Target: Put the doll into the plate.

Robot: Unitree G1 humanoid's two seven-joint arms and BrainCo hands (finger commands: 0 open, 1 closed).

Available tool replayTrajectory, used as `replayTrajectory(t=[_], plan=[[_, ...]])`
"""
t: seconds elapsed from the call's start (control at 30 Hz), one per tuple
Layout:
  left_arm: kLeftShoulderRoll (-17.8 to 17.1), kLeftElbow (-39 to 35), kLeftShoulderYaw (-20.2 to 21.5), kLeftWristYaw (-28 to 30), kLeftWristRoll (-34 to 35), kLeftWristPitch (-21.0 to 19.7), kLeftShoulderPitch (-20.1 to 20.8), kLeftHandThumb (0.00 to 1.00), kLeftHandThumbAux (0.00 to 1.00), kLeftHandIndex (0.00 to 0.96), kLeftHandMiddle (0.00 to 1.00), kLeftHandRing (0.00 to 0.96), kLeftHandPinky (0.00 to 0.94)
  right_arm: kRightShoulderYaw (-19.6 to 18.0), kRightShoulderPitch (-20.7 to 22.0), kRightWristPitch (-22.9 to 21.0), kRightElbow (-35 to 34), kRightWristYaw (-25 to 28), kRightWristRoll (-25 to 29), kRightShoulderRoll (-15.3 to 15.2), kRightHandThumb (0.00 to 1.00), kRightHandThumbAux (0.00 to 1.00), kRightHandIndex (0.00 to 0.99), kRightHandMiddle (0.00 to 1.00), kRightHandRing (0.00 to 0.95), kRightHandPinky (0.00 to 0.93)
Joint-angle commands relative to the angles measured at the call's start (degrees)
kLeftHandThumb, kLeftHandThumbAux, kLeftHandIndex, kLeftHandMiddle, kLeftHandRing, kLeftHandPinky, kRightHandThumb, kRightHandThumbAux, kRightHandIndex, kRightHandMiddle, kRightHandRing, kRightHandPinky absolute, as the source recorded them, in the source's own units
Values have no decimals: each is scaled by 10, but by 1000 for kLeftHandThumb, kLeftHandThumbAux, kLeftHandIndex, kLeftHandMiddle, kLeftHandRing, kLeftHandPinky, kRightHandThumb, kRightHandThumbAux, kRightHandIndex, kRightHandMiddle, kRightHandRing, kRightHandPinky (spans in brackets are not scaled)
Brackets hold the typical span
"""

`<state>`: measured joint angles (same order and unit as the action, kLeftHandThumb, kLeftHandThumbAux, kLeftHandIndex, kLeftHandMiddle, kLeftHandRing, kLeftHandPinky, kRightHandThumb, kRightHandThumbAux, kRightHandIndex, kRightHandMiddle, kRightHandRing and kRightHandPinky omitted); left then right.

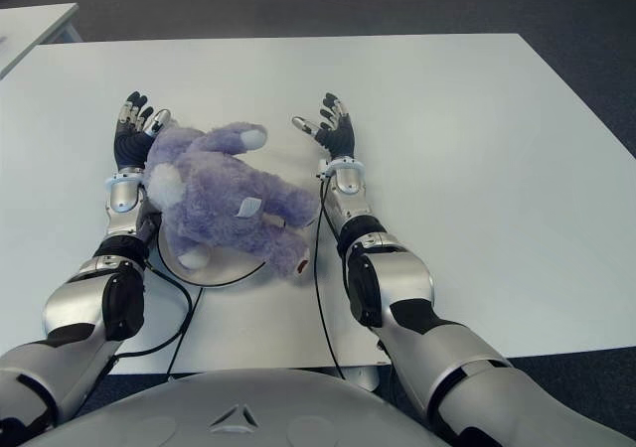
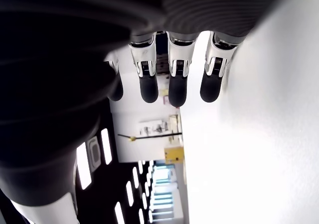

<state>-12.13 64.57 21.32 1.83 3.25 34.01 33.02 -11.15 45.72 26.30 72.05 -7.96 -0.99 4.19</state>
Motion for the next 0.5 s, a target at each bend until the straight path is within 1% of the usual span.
replayTrajectory(t=[0.03, 0.5], plan=[[50, 103, 7, -17, 9, -14, -171, 0, 652, 38, 82, 75, 101, -6, -121, -64, 62, -19, 2, 75, 0, 826, 106, 123, 116, 135], [51, 103, 14, -10, 16, -15, -173, 0, 663, 32, 80, 76, 105, -6, -123, -57, 62, -17, 2, 77, 0, 833, 112, 128, 119, 137]])
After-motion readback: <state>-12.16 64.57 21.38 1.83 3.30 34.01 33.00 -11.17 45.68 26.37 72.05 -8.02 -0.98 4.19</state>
